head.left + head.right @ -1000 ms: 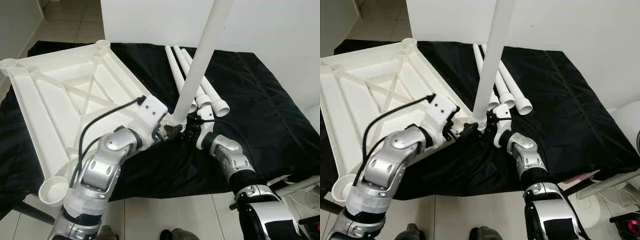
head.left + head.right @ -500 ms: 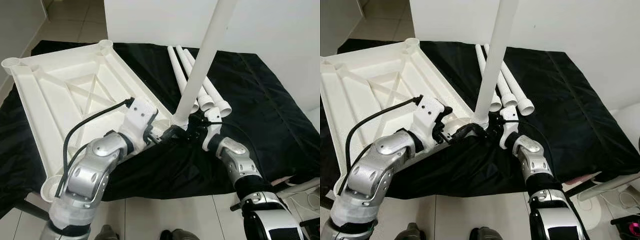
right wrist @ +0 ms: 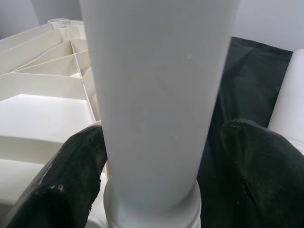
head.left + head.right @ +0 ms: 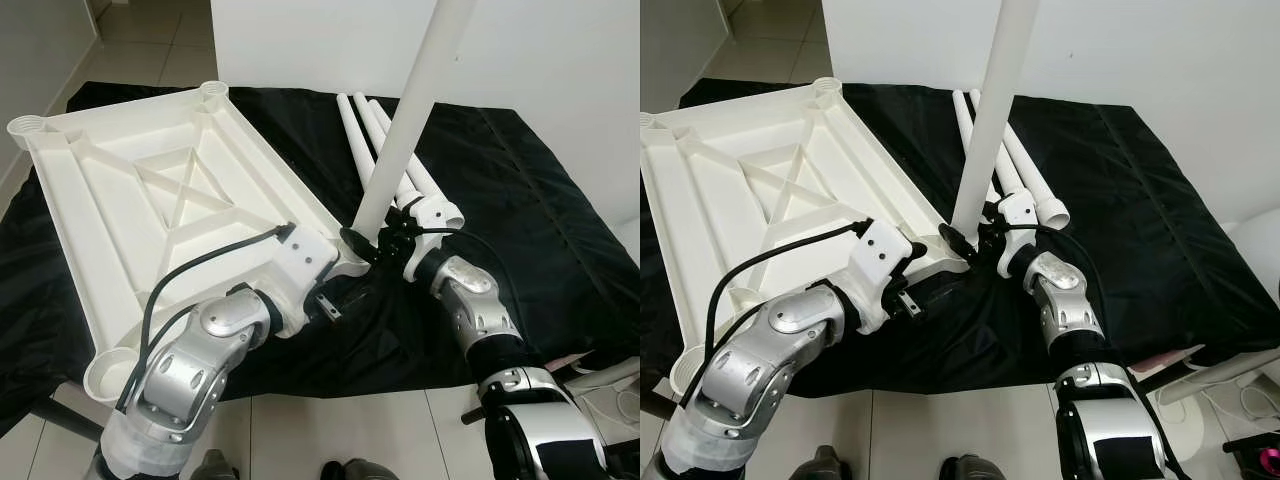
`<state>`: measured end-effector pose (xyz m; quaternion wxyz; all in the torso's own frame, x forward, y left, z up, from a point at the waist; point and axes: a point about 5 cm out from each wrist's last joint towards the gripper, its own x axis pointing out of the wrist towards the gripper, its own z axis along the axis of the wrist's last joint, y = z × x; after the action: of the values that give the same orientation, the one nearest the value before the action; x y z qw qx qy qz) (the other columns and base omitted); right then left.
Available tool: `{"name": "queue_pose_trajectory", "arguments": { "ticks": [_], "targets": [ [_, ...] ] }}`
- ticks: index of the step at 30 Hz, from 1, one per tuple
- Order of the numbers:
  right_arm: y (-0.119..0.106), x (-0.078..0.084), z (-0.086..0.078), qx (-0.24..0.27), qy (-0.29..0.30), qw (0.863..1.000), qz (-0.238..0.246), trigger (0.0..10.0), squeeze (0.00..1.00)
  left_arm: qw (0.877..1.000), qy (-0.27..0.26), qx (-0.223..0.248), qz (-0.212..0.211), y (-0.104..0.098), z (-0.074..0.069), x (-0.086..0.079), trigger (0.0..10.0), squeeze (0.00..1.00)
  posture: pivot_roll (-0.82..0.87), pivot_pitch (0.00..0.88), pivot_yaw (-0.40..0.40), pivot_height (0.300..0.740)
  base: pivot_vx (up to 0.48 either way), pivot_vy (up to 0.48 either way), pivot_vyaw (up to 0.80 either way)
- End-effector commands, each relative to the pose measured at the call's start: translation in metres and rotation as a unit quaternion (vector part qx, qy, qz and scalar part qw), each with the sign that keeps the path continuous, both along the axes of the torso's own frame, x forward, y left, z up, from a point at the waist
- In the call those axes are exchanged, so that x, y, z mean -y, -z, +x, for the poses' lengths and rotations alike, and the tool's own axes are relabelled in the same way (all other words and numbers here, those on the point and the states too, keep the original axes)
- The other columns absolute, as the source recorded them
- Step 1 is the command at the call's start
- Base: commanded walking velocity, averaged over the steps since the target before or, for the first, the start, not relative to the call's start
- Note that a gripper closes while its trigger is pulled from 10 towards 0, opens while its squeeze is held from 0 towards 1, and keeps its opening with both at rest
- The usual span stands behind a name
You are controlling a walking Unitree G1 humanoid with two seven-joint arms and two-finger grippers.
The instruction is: Building children table
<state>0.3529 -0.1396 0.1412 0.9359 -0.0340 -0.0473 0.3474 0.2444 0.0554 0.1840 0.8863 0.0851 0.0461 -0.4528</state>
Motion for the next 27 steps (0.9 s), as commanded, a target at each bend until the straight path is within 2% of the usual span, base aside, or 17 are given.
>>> {"name": "queue_pose_trajectory", "arguments": {
  "ticks": [1, 2, 5, 13, 15, 17, 18, 24, 25, 27],
  "targets": [
    [0.000, 0.000, 0.002, -0.001, 0.001, 1.000, -0.015, 10.0, 0.00, 1.000, 0.022, -0.012, 0.010, 0.005, -0.001, 0.004, 10.0, 0.00, 0.05, 0.011, -0.088, 0.740, 0.000, 0.000, 0.00],
    [-0.003, -0.004, 0.007, 0.004, -0.005, 1.000, -0.024, 10.0, 0.00, 1.000, -0.020, -0.008, 0.023, 0.009, 0.009, 0.006, 10.0, 0.00, 0.06, 0.016, -0.093, 0.740, 0.000, 0.000, 0.00],
    [-0.006, -0.008, 0.010, 0.008, -0.009, 0.999, -0.034, 10.0, 0.00, 0.999, -0.037, -0.003, 0.024, 0.008, 0.014, 0.008, 10.0, 0.00, 0.06, 0.017, -0.094, 0.740, 0.000, 0.000, 0.00],
    [-0.008, -0.016, 0.015, 0.012, -0.027, 0.998, -0.049, 10.0, 0.00, 0.999, -0.040, 0.004, 0.026, 0.005, 0.014, 0.010, 10.0, 0.00, 0.07, 0.018, -0.092, 0.740, 0.000, 0.000, 0.00],
    [-0.008, -0.017, 0.016, 0.011, -0.029, 0.998, -0.053, 9.6, 0.00, 0.999, -0.040, 0.005, 0.026, 0.005, 0.014, 0.010, 10.0, 0.00, 0.07, 0.018, -0.092, 0.740, 0.000, 0.000, 0.00],
    [-0.008, -0.018, 0.017, 0.008, -0.033, 0.998, -0.059, 8.0, 0.00, 0.999, -0.040, 0.006, 0.028, 0.004, 0.015, 0.010, 10.0, 0.00, 0.07, 0.020, -0.092, 0.740, 0.000, 0.000, 0.00],
    [-0.007, -0.018, 0.017, 0.006, -0.032, 0.998, -0.061, 5.0, 0.00, 0.999, -0.040, 0.006, 0.028, 0.004, 0.015, 0.010, 10.0, 0.00, 0.07, 0.022, -0.092, 0.740, 0.000, 0.000, 0.00],
    [-0.006, -0.018, 0.018, 0.006, -0.032, 0.997, -0.065, 4.9, 0.00, 0.999, -0.041, 0.006, 0.028, 0.004, 0.015, 0.011, 10.0, 0.00, 0.07, 0.022, -0.092, 0.740, 0.000, 0.000, 0.00],
    [-0.005, -0.018, 0.018, 0.003, -0.031, 0.997, -0.066, 0.0, 0.00, 0.999, -0.040, 0.008, 0.029, 0.004, 0.015, 0.012, 10.0, 0.00, 0.07, 0.024, -0.090, 0.740, 0.000, 0.000, 0.00],
    [-0.003, -0.017, 0.018, -0.002, -0.028, 0.997, -0.069, 0.0, 0.00, 0.999, -0.040, 0.010, 0.029, 0.004, 0.015, 0.013, 10.0, 0.00, 0.07, 0.024, -0.090, 0.740, 0.000, 0.000, 0.00]
  ]
}}
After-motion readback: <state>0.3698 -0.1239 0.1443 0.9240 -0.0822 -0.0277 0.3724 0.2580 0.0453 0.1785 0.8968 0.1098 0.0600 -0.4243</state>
